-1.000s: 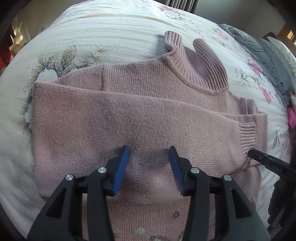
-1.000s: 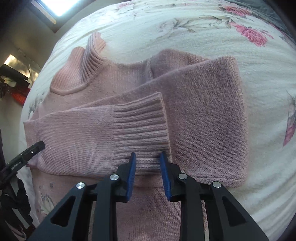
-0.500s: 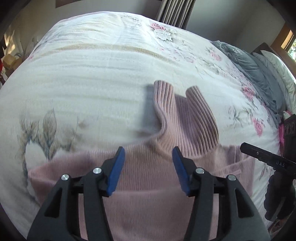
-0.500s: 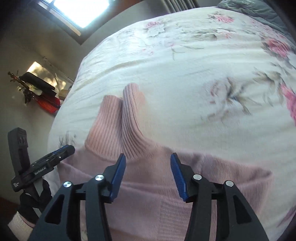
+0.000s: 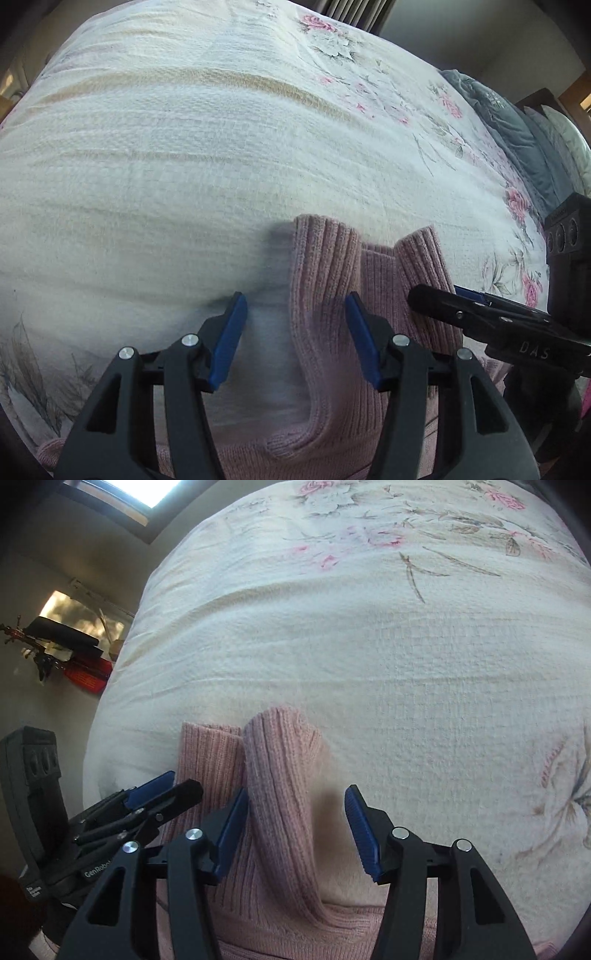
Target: Fold small clothes
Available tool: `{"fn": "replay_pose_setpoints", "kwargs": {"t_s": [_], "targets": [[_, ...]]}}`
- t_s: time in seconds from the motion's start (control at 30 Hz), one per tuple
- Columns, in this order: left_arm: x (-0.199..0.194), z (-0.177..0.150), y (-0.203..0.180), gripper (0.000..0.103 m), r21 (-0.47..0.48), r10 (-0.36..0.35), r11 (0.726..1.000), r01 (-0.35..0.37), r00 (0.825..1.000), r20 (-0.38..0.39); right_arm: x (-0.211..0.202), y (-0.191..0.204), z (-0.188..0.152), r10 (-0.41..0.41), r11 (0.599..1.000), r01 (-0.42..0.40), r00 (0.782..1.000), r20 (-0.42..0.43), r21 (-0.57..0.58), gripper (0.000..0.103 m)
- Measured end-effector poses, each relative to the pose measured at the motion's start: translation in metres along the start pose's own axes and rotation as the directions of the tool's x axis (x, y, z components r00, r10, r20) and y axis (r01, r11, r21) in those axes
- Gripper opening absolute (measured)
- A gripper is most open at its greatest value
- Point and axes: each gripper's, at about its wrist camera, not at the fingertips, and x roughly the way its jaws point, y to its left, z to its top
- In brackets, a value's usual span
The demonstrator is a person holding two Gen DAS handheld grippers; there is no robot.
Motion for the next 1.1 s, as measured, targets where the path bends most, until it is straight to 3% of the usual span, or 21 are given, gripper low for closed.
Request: {"fn": "replay_pose_setpoints", "kwargs": {"t_s": [0.07, 0.1, 0.13, 0.23, 0.33, 0.5, 0.73, 0.97, 1.1], "targets": [[0.0, 0.002, -0.001, 0.045, -0.003, -0.008, 1.0, 0.008, 1.0, 0.01, 0.004, 0.001, 0.002, 0.012, 1.0, -0.012, 1.0, -0.01, -0.009, 0.026], [-0.001, 0.003, -0.001, 0.034, -0.002, -0.022, 1.0, 0.022, 1.0, 0.013, 0.003, 0.001, 0.002, 0.025, 1.0, -0.025, 1.0, -0.011, -0.013, 0.016], [-0.001, 0.004, -0.001, 0.021, -0.002, -0.037, 0.999, 0.037, 0.999, 0.011, -0.001, 0.002, 0.001, 0.032, 0.999, -0.032, 0.999, 0.004, -0.023, 0.015], [-0.008, 0.004, 0.0, 0.01, -0.019, -0.113, 0.993, 0.113, 0.993, 0.018, -0.026, 0.003, -0.01, 0.06, 0.997, -0.057, 0.997, 0.054, -0.055, 0.014], [-0.026, -0.004, 0.0, 0.009, -0.028, -0.185, 0.982, 0.187, 0.981, 0.057, -0.055, 0.003, -0.026, 0.106, 0.991, -0.096, 0.989, 0.104, -0.098, 0.014], [-0.068, -0.03, -0.006, 0.009, 0.065, -0.27, 0.962, 0.264, 0.955, 0.123, -0.092, 0.004, -0.065, 0.142, 0.979, -0.118, 0.979, 0.147, -0.165, 0.014], [-0.101, -0.095, -0.01, 0.015, 0.16, -0.346, 0.932, 0.326, 0.931, 0.119, -0.11, 0.016, -0.124, 0.093, 0.958, -0.056, 0.988, 0.122, -0.28, 0.016], [-0.079, -0.171, 0.009, 0.019, 0.208, -0.256, 0.943, 0.26, 0.966, -0.048, -0.101, 0.009, -0.197, 0.004, 0.931, -0.004, 1.0, -0.002, -0.364, 0.035], [-0.075, -0.189, 0.031, 0.019, 0.16, -0.237, 0.955, 0.249, 0.967, -0.088, -0.096, -0.004, -0.228, 0.006, 0.931, -0.045, 0.994, -0.108, -0.362, 0.042]]}}
